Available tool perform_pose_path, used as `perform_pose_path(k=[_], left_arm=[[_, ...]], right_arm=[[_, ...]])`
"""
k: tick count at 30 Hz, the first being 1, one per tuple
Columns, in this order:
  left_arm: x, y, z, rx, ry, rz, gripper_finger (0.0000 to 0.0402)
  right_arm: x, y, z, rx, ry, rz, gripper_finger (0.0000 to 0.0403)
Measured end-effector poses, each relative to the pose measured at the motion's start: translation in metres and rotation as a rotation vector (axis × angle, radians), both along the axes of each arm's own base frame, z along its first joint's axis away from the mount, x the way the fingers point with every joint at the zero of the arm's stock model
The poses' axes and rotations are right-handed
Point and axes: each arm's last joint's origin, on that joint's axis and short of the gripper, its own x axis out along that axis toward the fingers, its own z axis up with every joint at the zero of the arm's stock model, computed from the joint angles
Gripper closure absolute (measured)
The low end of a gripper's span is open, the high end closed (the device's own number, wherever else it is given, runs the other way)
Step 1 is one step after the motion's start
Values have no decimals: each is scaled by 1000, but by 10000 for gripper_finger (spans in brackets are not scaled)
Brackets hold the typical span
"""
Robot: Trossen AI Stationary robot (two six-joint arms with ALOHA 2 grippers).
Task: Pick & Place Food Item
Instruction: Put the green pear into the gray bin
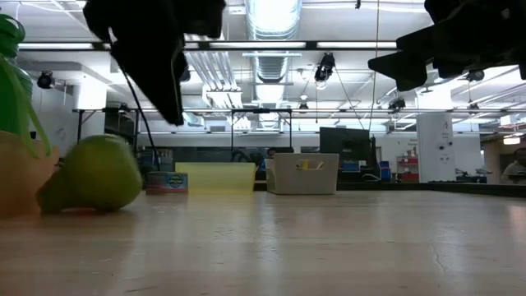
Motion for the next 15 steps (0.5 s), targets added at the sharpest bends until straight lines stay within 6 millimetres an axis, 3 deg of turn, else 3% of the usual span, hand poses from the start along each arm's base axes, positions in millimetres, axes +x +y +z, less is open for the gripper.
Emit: perform_pose_path(k=[5,15], left_arm=[[1,0,7,-2,5,-4,112],[-19,-13,3,-58,154,45,112]], right_arm=[[0,0,0,0,0,0,97],[0,0,0,0,0,0,97]])
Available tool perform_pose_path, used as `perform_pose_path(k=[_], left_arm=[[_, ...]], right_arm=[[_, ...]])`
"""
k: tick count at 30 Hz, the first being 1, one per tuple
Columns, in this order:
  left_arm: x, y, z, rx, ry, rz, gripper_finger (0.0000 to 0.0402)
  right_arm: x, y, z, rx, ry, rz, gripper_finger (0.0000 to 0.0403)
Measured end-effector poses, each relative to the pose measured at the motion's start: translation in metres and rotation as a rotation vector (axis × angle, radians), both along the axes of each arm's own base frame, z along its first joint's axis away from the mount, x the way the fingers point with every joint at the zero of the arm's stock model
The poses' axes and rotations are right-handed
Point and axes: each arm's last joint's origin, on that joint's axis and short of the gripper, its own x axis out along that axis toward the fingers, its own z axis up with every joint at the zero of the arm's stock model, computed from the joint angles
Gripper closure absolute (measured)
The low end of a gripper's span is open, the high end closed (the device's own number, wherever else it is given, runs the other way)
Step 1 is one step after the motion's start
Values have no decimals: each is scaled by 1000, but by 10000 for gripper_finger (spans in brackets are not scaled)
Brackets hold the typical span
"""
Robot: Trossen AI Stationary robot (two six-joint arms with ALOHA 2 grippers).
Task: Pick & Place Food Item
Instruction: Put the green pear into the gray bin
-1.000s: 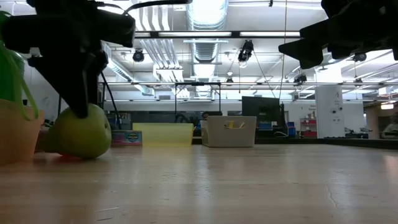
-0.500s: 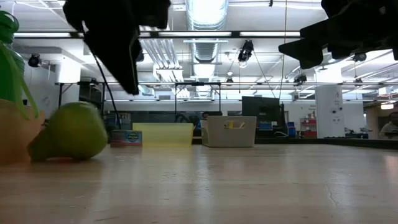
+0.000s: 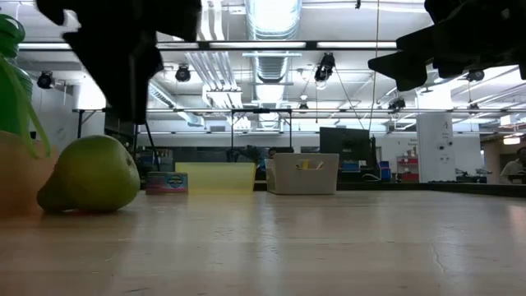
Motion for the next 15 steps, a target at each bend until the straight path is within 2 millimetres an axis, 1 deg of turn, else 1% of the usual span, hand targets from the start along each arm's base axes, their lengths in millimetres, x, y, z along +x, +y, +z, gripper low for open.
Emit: perform_pose_path(k=[3,8,12,15], left_arm=[[-7,-8,0,2,31,-1,112],[-16,-15,0,19,67,47,112],[-19,-18,-1,8,84,51,112],[-23,-16,-8,1,119,57,112]], right_arm=[[0,0,0,0,0,0,97],[0,0,0,0,0,0,97],[0,0,0,0,0,1,97],[0,0,0,0,0,0,97]])
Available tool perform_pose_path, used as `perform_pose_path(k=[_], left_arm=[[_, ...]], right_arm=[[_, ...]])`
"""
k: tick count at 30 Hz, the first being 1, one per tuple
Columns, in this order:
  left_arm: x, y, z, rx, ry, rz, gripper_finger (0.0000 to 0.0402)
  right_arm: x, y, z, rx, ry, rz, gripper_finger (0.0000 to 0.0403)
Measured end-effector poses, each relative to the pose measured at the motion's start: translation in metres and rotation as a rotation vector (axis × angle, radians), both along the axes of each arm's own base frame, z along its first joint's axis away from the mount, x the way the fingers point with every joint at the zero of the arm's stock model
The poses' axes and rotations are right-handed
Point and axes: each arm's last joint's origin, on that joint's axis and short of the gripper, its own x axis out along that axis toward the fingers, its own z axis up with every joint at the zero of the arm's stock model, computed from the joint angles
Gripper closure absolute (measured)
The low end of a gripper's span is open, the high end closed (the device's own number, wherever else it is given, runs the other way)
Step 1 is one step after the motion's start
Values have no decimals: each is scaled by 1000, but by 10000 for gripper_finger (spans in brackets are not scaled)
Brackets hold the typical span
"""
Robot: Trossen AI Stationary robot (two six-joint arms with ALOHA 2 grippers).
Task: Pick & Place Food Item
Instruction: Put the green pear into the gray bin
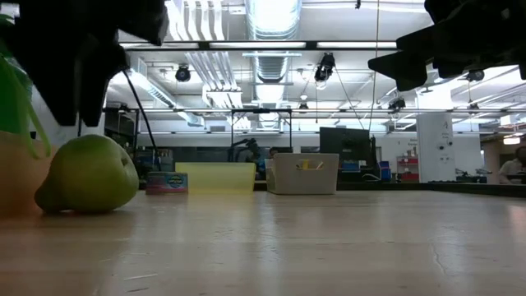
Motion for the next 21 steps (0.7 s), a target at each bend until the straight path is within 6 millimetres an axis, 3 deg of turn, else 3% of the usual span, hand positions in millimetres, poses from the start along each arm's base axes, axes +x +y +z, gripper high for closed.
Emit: perform_pose_path(k=[9,21], left_arm=[[-8,3,-31,-39,19,6,112],[2,24,-48,-69,-45,-6,112]], right_arm=[[0,0,0,0,0,0,97],[0,0,0,0,0,0,97]])
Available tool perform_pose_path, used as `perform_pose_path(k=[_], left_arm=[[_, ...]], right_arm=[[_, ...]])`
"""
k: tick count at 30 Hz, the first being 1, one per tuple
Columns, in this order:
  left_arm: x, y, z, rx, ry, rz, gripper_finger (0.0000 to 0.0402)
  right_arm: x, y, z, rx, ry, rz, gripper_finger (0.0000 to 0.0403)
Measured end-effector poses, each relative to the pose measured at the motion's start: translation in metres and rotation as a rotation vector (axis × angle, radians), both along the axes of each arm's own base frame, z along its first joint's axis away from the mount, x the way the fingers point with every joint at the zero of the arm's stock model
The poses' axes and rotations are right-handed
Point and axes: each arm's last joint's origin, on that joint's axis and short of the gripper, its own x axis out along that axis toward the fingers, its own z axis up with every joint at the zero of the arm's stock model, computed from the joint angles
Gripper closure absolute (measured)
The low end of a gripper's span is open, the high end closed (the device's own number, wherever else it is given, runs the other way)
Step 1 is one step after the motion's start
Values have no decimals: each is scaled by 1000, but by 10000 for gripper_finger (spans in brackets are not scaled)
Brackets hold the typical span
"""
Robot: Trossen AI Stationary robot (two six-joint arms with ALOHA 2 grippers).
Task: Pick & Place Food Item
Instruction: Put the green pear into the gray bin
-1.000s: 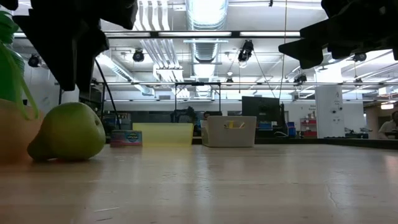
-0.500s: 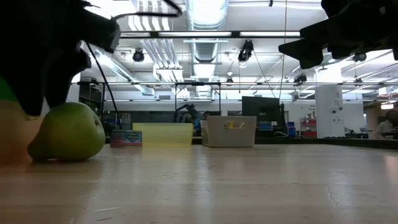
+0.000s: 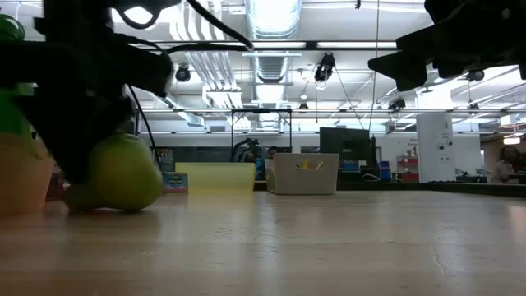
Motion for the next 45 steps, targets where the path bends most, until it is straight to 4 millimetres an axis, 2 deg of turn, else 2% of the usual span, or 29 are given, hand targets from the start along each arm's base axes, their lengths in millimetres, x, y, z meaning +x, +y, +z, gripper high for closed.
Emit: perform_pose_path(k=[8,17,34,39,45], left_arm=[[23,25,3,-36,-122,36,112],[50,60,8,-75,-316,153,112],[59,119,10,-43,-398,419,112],[59,127,10,-39,-399,442,112],[61,121,12,-65,-407,420,112]], right_arm=[[0,0,0,0,0,-1,97],[0,0,0,0,0,0,97],[0,0,0,0,0,-1,97],[0,0,0,0,0,0,97],[0,0,0,0,0,0,97]])
